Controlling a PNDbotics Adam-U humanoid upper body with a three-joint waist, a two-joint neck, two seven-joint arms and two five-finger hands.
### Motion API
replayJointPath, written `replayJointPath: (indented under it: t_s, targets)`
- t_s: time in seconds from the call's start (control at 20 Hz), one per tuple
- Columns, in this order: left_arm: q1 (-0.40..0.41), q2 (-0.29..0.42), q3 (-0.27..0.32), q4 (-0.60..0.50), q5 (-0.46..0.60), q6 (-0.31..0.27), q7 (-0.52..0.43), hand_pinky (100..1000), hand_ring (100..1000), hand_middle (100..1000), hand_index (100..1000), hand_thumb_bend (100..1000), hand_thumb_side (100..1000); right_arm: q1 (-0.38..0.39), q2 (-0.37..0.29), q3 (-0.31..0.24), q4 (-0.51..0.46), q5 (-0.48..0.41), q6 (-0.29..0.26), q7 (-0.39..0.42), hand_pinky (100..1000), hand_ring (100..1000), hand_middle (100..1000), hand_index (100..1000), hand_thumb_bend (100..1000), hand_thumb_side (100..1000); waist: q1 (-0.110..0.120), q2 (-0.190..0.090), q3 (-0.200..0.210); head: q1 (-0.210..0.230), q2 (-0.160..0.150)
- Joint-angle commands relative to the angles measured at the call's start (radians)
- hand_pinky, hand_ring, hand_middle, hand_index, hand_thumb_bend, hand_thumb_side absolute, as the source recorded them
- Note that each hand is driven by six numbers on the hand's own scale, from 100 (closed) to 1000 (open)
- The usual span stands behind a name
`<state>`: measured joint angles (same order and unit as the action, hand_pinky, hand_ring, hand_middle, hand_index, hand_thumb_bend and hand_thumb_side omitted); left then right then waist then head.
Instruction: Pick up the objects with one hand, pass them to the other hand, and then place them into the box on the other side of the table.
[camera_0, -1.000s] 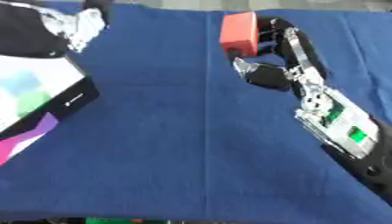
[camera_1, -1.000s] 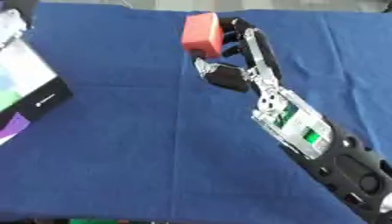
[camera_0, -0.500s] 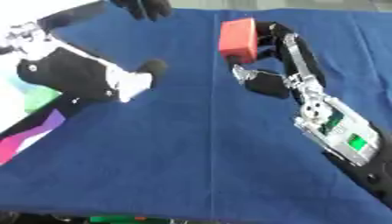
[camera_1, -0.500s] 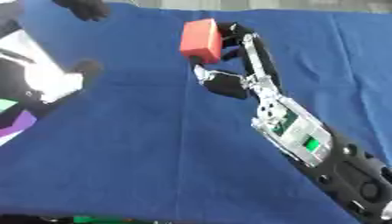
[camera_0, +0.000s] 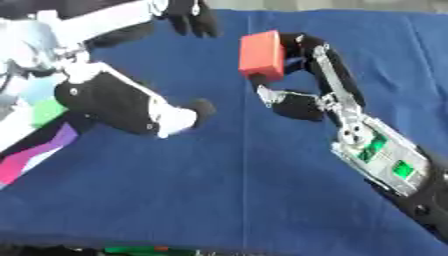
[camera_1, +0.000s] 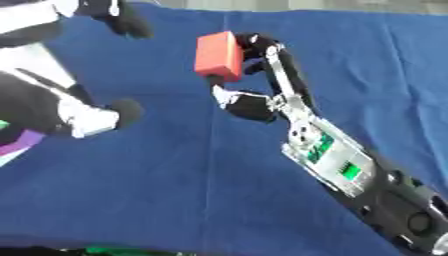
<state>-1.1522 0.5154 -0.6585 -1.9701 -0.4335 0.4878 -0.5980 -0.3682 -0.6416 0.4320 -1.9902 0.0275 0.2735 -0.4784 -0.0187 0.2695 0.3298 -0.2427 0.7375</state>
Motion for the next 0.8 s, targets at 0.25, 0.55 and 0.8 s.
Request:
replayJointPath:
  t_s: [0.25,0.55,0.8]
  targets:
    - [-0.015,-0.028,-0.003,0.047,-0.039,-0.007,0.036,879,783,734,852,357,298,0.012,-0.016,0.025,-0.010,0.111,-0.077,0.034,634,696,466,464,100,100,0.002,-0.011,-0.004,0.008,-0.002]
    - [-0.009,-0.058,-0.012,0.087,-0.053,-0.015,0.067,880,781,732,849,345,281,0.007,-0.011,0.049,-0.010,0.150,-0.092,0.058,636,696,466,464,100,100,0.001,-0.008,-0.007,0.013,-0.004]
    - [0.001,-0.088,-0.023,0.142,-0.065,-0.041,0.073,886,782,732,846,371,316,-0.005,-0.008,0.054,-0.010,0.159,-0.095,0.054,636,695,466,465,100,100,0.001,-0.004,-0.010,0.018,-0.005]
